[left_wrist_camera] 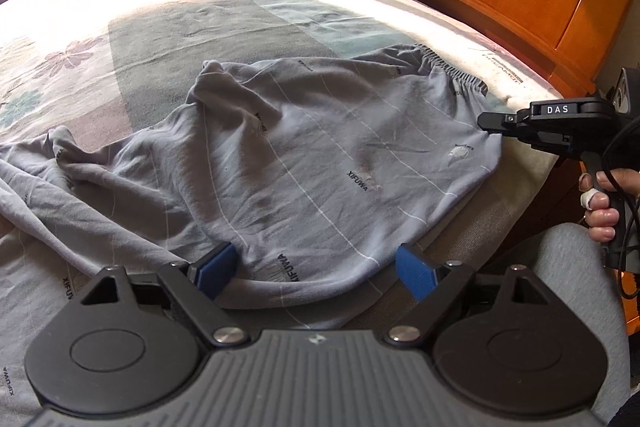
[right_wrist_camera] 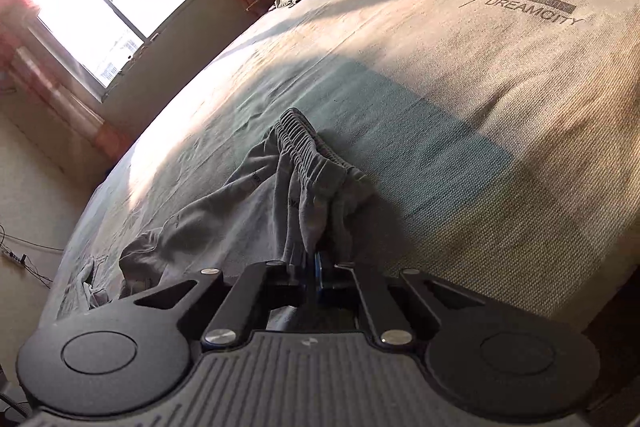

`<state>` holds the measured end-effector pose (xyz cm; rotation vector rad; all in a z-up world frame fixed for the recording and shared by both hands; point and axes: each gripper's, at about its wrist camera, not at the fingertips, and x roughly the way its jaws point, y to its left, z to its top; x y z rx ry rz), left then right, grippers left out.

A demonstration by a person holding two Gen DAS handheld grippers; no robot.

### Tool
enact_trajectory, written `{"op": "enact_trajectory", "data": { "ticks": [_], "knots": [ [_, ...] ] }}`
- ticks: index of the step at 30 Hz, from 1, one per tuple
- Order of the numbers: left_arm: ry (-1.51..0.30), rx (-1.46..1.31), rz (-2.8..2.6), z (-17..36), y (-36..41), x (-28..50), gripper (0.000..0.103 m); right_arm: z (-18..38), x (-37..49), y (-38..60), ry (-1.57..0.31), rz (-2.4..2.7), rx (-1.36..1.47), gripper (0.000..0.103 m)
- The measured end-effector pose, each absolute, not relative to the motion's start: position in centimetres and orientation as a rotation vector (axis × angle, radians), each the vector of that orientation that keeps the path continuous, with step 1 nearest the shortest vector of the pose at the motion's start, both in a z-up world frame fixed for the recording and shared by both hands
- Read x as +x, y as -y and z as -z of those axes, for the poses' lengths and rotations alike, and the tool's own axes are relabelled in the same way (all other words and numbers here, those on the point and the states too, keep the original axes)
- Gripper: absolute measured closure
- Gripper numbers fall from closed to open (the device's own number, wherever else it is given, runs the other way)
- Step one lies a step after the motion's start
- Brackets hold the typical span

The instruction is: Fold clothes

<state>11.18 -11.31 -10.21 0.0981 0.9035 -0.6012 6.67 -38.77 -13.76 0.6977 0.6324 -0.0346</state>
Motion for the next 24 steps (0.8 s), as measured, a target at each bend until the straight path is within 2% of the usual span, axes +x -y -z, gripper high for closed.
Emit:
{"op": "enact_trajectory", "data": {
  "ticks": [6, 10, 11, 12, 15, 20, 22, 24],
  "knots": [
    [-0.916, 0.106, 0.640, 10.8, 11.8, 10.9, 0.016, 14.0, 6.3, 39.8, -0.636, 0.066, 0.743, 0.098],
    [-0.882, 0.103, 0.651, 10.0, 11.7, 10.6, 0.016, 12.2, 5.7, 39.9, -0.585, 0.086, 0.713, 0.084],
    [-0.880, 0.097, 0.652, 9.9, 11.7, 10.7, 0.016, 11.4, 5.6, 39.6, -0.569, 0.076, 0.685, 0.084],
    [-0.879, 0.091, 0.653, 9.8, 11.6, 10.8, 0.016, 10.7, 5.8, 39.1, -0.558, 0.062, 0.652, 0.078],
    [-0.940, 0.064, 0.628, 10.9, 11.5, 11.2, 0.016, 9.4, 6.8, 36.8, -0.558, 0.011, 0.555, 0.053],
    [-0.912, 0.017, 0.615, 9.2, 9.8, 10.8, 0.016, 9.8, 8.1, 32.5, -0.628, -0.083, 0.482, 0.045],
    [-0.910, -0.021, 0.580, 8.4, 8.2, 11.2, 0.016, 9.9, 8.2, 31.0, -0.635, -0.147, 0.480, 0.037],
    [-0.908, -0.073, 0.544, 7.7, 6.5, 11.7, 0.016, 10.0, 8.4, 29.5, -0.644, -0.211, 0.477, 0.035]
  ]
}}
